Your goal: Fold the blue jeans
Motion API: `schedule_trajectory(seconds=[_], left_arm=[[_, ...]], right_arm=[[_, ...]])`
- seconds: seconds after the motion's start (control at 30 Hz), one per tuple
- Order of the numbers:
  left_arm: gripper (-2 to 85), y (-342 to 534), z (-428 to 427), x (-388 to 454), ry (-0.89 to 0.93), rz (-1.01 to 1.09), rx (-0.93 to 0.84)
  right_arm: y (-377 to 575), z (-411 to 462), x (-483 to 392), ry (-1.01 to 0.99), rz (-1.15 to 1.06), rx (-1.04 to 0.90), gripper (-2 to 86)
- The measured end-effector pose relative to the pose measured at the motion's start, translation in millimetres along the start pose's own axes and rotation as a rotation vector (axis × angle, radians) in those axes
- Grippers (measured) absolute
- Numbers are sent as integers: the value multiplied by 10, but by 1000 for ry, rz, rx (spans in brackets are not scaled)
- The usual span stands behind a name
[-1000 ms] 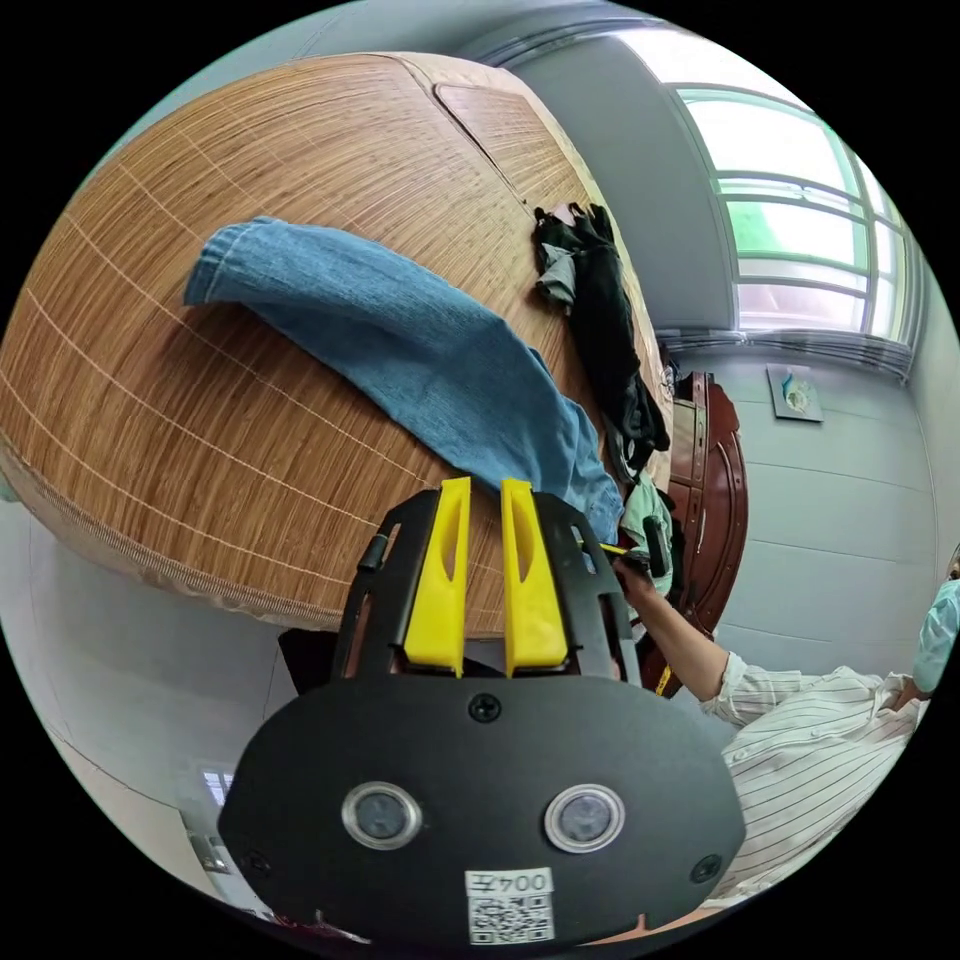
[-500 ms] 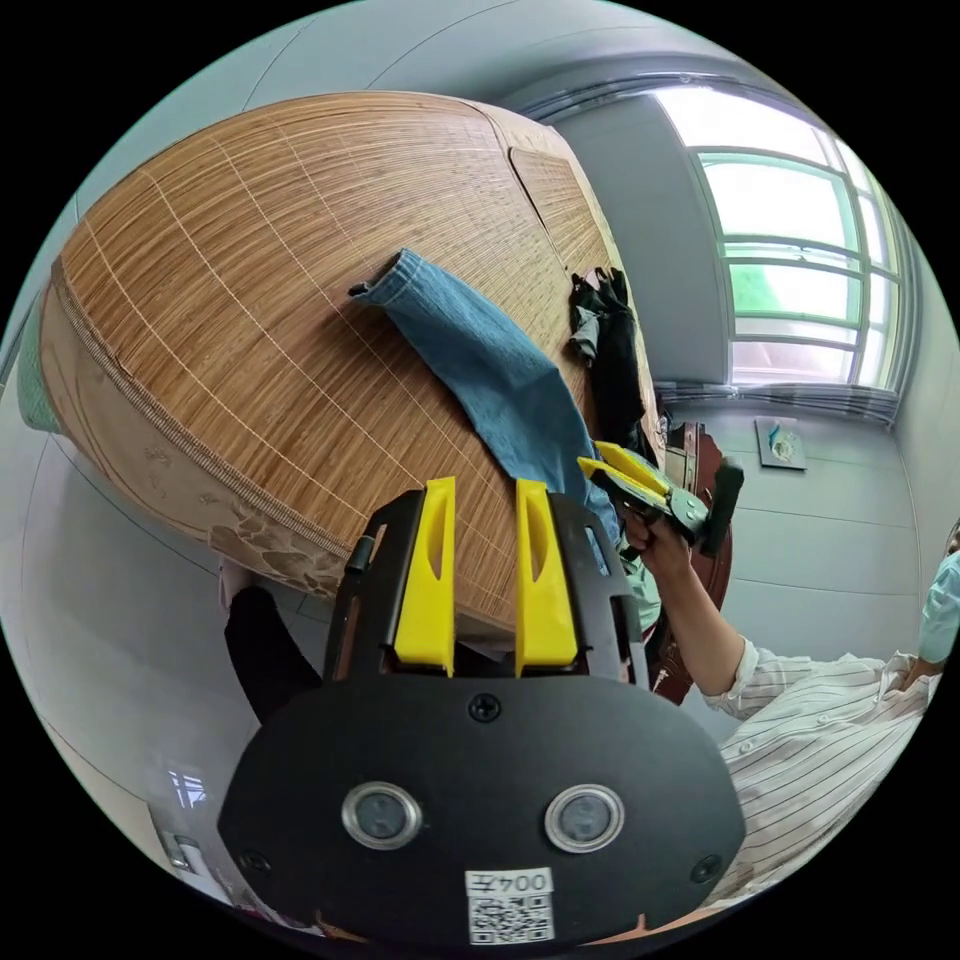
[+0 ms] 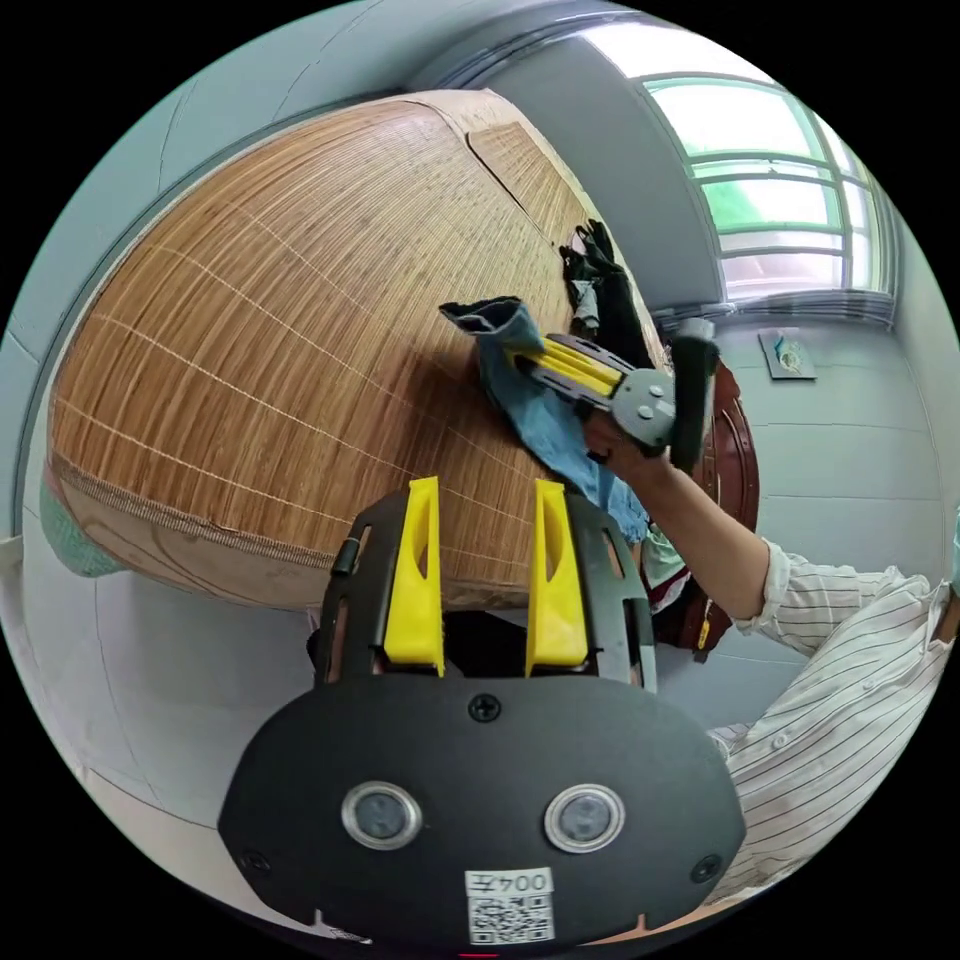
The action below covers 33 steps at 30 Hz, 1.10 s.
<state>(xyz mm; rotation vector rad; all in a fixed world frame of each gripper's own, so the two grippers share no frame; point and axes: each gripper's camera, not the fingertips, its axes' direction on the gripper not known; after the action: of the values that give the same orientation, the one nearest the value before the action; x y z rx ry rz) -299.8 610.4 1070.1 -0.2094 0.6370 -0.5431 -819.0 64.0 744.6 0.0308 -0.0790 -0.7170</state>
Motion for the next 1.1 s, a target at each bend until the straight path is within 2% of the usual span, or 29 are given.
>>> schedule_trajectory(seconds=[0.07, 0.13, 0.23, 0.33, 0.47, 0.53, 0.63, 0.77, 0.9, 0.97, 1.03, 1.1], left_arm=[[142, -225, 23, 193, -58, 78, -29], [151, -418, 80, 384, -97, 146, -53], [163, -779, 236, 726, -116, 244, -79], [175, -1127, 501, 1101, -144, 335, -121], [185, -1430, 996, 1809, -207, 486, -190], [189, -1461, 1219, 2182, -242, 565, -211], [195, -1437, 1550, 2829, -290, 689, -226], [200, -1360, 1960, 3574, -301, 831, -271], [203, -1239, 2306, 4059, -363, 984, -334], [207, -1172, 2456, 4286, -405, 1052, -348], [211, -1126, 2525, 4421, -442, 1086, -337], [216, -1076, 2568, 4543, -488, 1117, -312]], right_arm=[[444, -348, 601, -212, 208, 102, 41], [1274, -679, 1384, -414, 458, 237, 44], [2448, -733, 2141, -555, 706, 331, 48], [3514, -475, 2616, -569, 899, 314, 55], [4624, 51, 2935, -713, 1181, 287, 75], [5268, 241, 2953, -801, 1392, 389, 89], [5802, 369, 2786, -942, 1566, 505, 120], [5988, 417, 2515, -1003, 1562, 494, 156], [5972, 547, 2493, -1038, 1448, 433, 162], [5918, 548, 2535, -1045, 1387, 390, 141], [5883, 463, 2581, -974, 1344, 343, 57], [5851, 383, 2619, -978, 1321, 360, 31]])
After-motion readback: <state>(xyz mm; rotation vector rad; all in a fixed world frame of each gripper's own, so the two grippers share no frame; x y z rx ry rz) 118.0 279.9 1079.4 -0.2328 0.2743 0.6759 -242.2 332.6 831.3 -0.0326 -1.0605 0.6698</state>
